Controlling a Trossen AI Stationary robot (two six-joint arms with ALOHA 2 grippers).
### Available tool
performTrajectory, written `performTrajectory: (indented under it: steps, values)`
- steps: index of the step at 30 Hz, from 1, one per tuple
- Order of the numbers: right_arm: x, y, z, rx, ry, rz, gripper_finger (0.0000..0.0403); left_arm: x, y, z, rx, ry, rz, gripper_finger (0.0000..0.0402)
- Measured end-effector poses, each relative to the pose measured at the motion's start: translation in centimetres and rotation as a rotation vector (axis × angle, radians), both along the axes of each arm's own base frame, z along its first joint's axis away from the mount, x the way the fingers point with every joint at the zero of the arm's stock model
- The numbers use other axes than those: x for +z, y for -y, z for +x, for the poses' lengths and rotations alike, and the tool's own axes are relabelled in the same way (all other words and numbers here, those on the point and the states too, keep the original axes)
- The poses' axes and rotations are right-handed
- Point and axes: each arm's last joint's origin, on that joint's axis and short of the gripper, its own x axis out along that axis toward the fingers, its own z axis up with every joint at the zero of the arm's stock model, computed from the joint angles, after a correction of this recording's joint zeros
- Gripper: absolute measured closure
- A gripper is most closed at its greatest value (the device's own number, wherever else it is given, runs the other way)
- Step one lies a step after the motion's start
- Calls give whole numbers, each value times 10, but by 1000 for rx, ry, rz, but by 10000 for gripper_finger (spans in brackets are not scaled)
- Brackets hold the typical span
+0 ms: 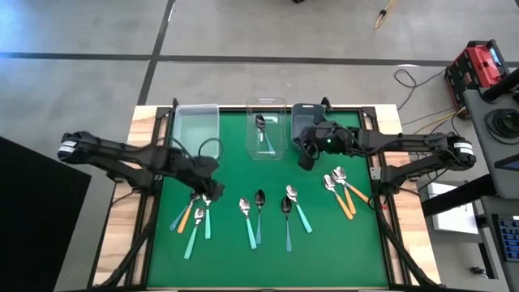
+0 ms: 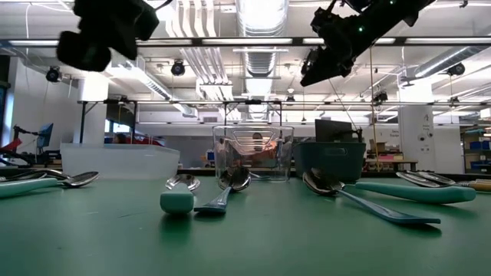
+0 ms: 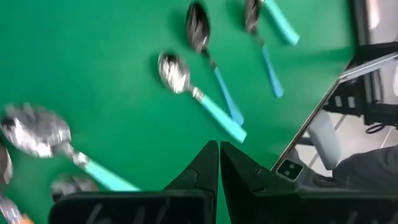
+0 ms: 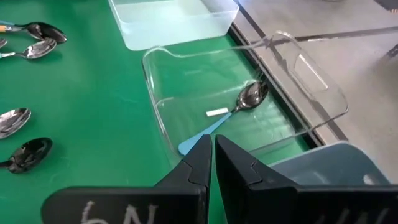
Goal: Sort silverware by color (type)
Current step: Put the green spoon into the white bin
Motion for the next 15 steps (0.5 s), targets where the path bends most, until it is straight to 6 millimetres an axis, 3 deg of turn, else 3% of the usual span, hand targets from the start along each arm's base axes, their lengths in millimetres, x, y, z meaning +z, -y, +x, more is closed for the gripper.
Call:
performTrajectory:
  steps: [8, 15]
  values:
    - [-5, 0, -1, -2, -14, 7, 390, -33, 35, 11, 57, -182, 26, 401]
    - [-5, -1, -1, -9, -8, 22, 390, -62, 43, 18, 79, -357, 62, 401]
